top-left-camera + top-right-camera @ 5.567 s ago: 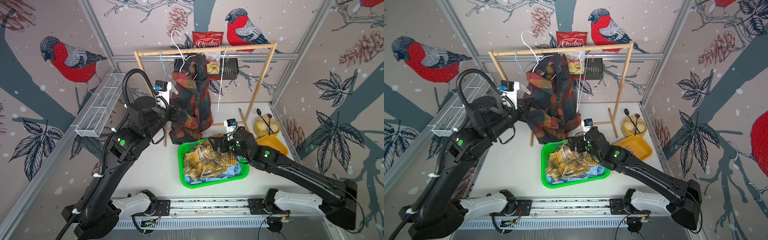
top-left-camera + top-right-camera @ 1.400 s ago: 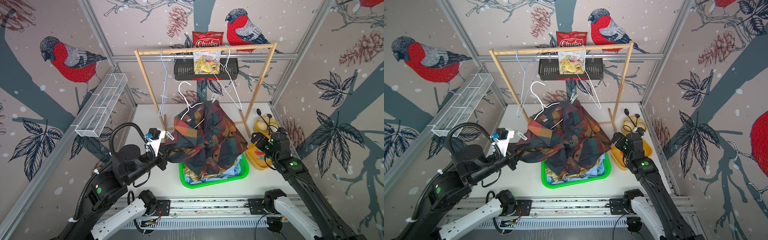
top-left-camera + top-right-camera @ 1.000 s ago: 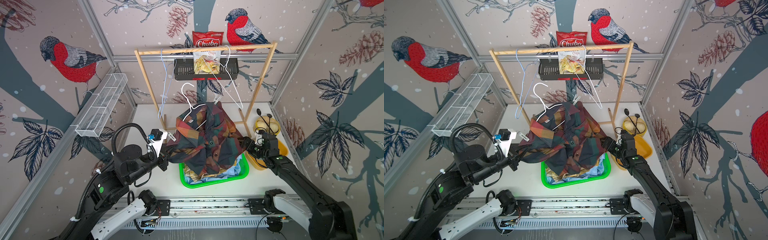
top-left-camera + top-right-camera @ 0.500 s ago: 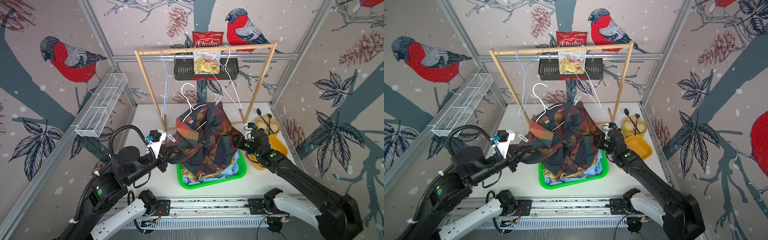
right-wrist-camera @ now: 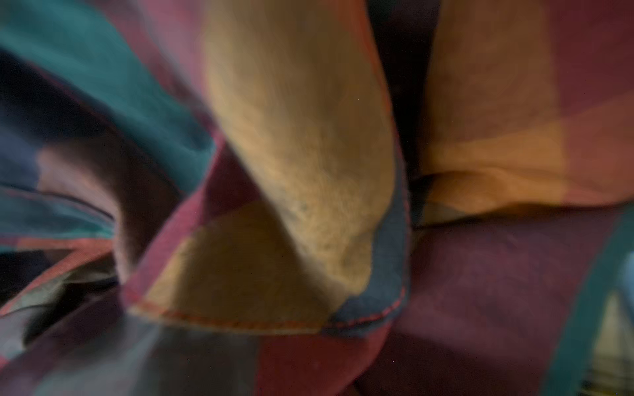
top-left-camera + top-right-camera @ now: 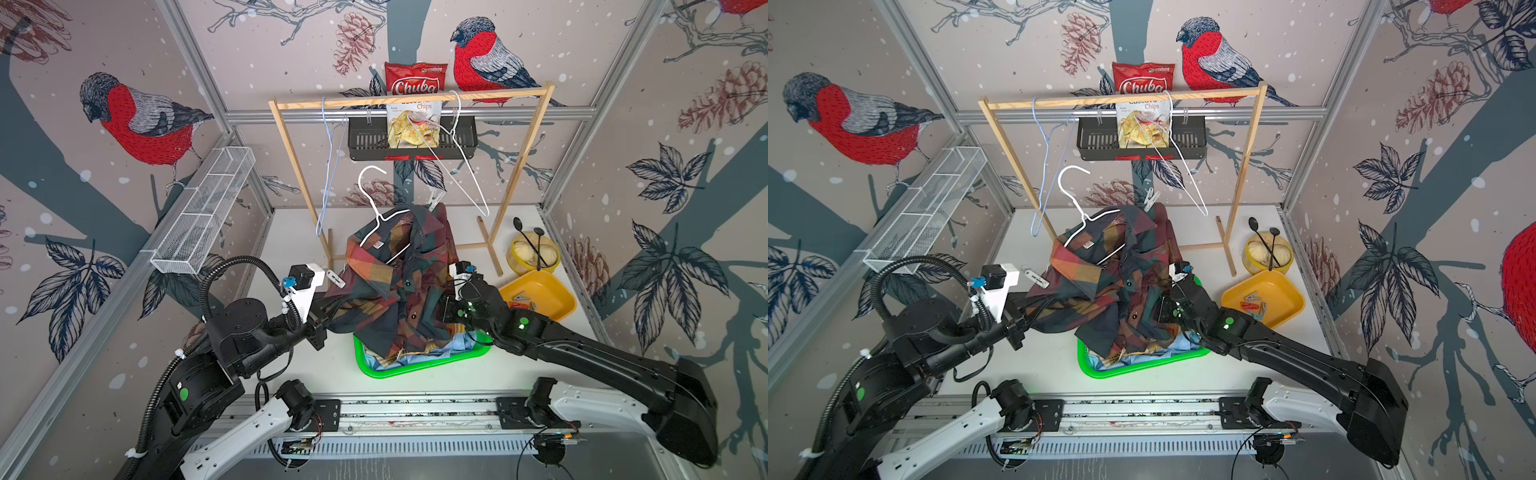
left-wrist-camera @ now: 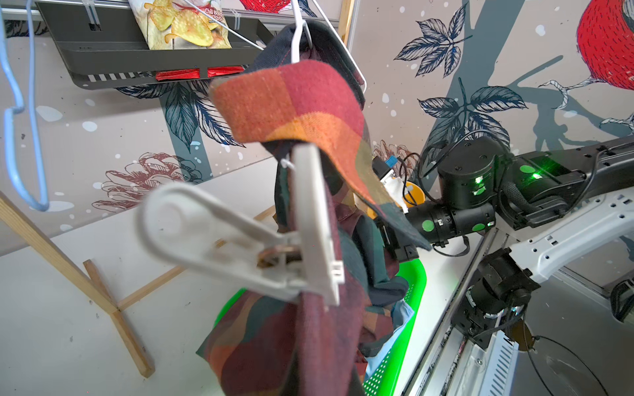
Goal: Remove the clothespins securing long-sleeve shirts to the hanger
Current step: Place the long-sleeve shirt at the bin, then remove the clamp from the hanger.
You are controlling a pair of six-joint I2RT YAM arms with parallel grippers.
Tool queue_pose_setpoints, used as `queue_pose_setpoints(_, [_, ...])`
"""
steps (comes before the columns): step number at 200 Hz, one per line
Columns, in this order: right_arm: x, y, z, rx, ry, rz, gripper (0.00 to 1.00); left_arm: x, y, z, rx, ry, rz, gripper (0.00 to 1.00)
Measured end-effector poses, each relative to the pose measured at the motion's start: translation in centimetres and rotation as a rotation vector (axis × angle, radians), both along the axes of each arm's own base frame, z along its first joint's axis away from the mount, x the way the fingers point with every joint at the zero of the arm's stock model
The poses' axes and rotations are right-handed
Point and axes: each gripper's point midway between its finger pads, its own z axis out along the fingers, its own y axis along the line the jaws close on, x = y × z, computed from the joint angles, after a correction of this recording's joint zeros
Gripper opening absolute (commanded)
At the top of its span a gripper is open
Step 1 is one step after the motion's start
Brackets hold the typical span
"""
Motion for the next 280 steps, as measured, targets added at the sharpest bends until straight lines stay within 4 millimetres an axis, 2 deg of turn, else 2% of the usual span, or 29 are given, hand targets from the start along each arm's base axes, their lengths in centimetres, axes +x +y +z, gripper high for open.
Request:
queue_pose_setpoints(18, [-0.4, 0.0, -3.6, -0.027, 0.054, -0.011, 0.00, 0.0, -0.4, -1.2, 0.022, 0.018, -0.016, 0.00])
queue_pose_setpoints(30, [-0.3, -0.7, -6.7, -0.059, 0.109, -0.043, 0.00, 0.1, -0.8, -2.3, 0.039, 0.041, -0.030, 0.00])
queue_pose_setpoints(41, [0.2, -1.4, -8.5, -0.060, 0.145, -0.073, 0.01, 0.4, -1.2, -3.5, 0.060, 0.065, -0.034, 0.00])
queue_pose_setpoints(61, [1.5, -2.6, -9.9, -0.020, 0.182, -0.126, 0.06, 0.9, -2.1, -5.8, 0.088, 0.111, -0.054, 0.00])
queue_pose_setpoints(77, [2.4, -3.4, -10.0, 0.020, 0.197, -0.164, 0.27, 1.2, -3.0, -7.7, 0.099, 0.169, -0.071, 0.00])
queue_pose_setpoints(95, [3.0, -3.9, -9.2, 0.053, 0.181, -0.180, 0.47, 1.5, -4.0, -9.3, 0.098, 0.223, -0.089, 0.00])
queue_pose_setpoints(116, [2.9, -4.7, -7.3, 0.093, 0.147, -0.189, 0.66, 1.9, -5.2, -10.6, 0.083, 0.270, -0.108, 0.00])
queue_pose_setpoints(143, [2.8, -7.2, -4.2, 0.133, 0.087, -0.222, 0.80, 2.5, -6.9, -12.9, 0.060, 0.341, -0.133, 0.00])
queue_pose_setpoints(174, [2.9, -10.4, -0.8, 0.146, 0.027, -0.280, 0.79, 3.6, -8.6, -15.3, 0.051, 0.414, -0.140, 0.00])
queue_pose_setpoints(217, [3.4, -14.4, 1.6, 0.125, 0.010, -0.364, 0.76, 5.3, -10.0, -16.6, 0.053, 0.431, -0.128, 0.00])
queue_pose_setpoints(246, [5.6, -17.0, 3.4, 0.142, -0.005, -0.454, 0.79, 6.2, -10.5, -17.0, 0.071, 0.404, -0.117, 0.00])
queue_pose_setpoints(280, [8.2, -19.5, 3.2, 0.169, 0.037, -0.534, 0.83, 7.1, -11.0, -17.6, 0.134, 0.331, -0.089, 0.00])
